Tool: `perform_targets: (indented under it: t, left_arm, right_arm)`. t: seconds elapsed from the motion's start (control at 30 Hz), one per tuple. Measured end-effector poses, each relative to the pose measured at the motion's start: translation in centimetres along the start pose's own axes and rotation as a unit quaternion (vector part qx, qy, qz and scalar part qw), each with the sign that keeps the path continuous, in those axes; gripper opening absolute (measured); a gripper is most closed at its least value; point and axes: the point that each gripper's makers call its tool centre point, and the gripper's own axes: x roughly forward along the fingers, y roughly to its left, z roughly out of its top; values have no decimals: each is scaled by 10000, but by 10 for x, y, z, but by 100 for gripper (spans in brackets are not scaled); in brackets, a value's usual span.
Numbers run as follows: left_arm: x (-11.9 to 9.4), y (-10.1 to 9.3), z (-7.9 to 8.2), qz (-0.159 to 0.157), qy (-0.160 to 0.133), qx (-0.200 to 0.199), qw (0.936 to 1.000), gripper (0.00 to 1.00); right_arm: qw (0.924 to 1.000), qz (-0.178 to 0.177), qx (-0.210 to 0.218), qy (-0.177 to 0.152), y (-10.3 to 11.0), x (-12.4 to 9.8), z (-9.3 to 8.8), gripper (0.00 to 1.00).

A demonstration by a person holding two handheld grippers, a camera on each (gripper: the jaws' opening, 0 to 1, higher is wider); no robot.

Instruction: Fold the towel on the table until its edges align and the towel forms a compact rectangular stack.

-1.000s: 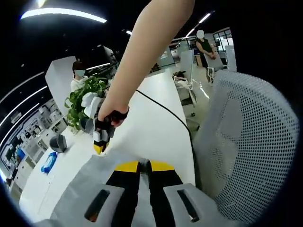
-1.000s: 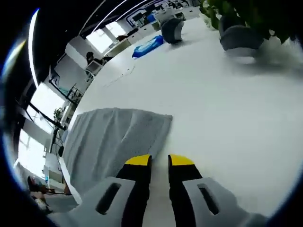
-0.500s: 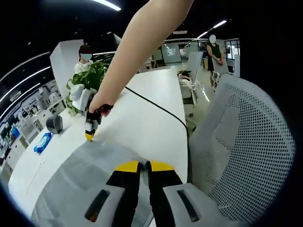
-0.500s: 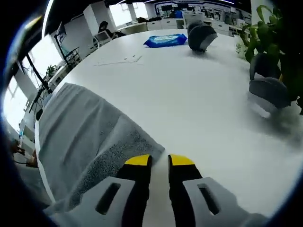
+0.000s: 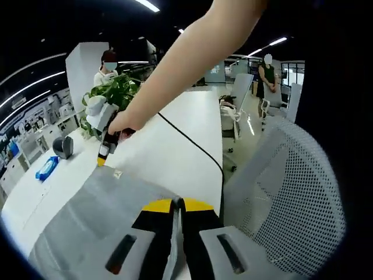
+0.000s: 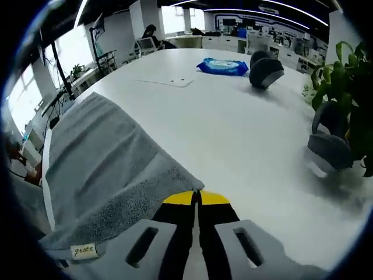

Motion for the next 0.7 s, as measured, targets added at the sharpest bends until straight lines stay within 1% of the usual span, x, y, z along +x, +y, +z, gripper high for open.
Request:
perform_targets:
  t: [0.07, 0.1, 0.2, 0.3, 0.4, 0.43, 0.47, 0.5, 0.53, 0.6, 0.7]
  left_arm:
    - [-1, -1, 13, -51, -117, -31, 9999, 4]
    - [-1, -2, 22, -95, -171, -10, 9998, 4]
    - [-2, -6, 43, -187, -338, 154, 9991, 4]
    - [-3, -12, 67, -292, -549, 152, 9979, 4]
    - [-4, -17, 85, -359, -692, 261, 9966, 4]
    - [-4, -17, 88, -368, -713, 291, 9964, 4]
    - [-3, -18, 95, -375, -771, 365, 9957, 4]
    - [-3, -19, 99, -386, -789, 388, 9954, 4]
    - [-3, -21, 103, -399, -814, 427, 9950, 4]
    - [-1, -24, 117, -457, -926, 490, 9934, 4]
    - [2, -28, 133, -498, -1026, 569, 9918, 4]
  right_arm:
    - [9999, 24, 41, -102, -5, -14, 6, 0]
    - [9997, 83, 12, -224, -5, -22, 11, 0]
    - [9993, 98, -73, -344, -7, -40, 18, 0]
    - [9989, 100, -104, -435, -10, -59, 23, 0]
    - [9985, 82, -124, -531, -15, -73, 27, 0]
    - [9983, 72, -142, -557, -15, -78, 29, 0]
    - [9980, 34, -197, -606, -18, -84, 32, 0]
    - [9978, 19, -220, -619, -20, -89, 33, 0]
    - [9978, 18, -217, -622, -22, -90, 34, 0]
    - [9974, 0, -242, -678, -28, -104, 41, 0]
    - [9967, -15, -197, -792, -35, -122, 52, 0]
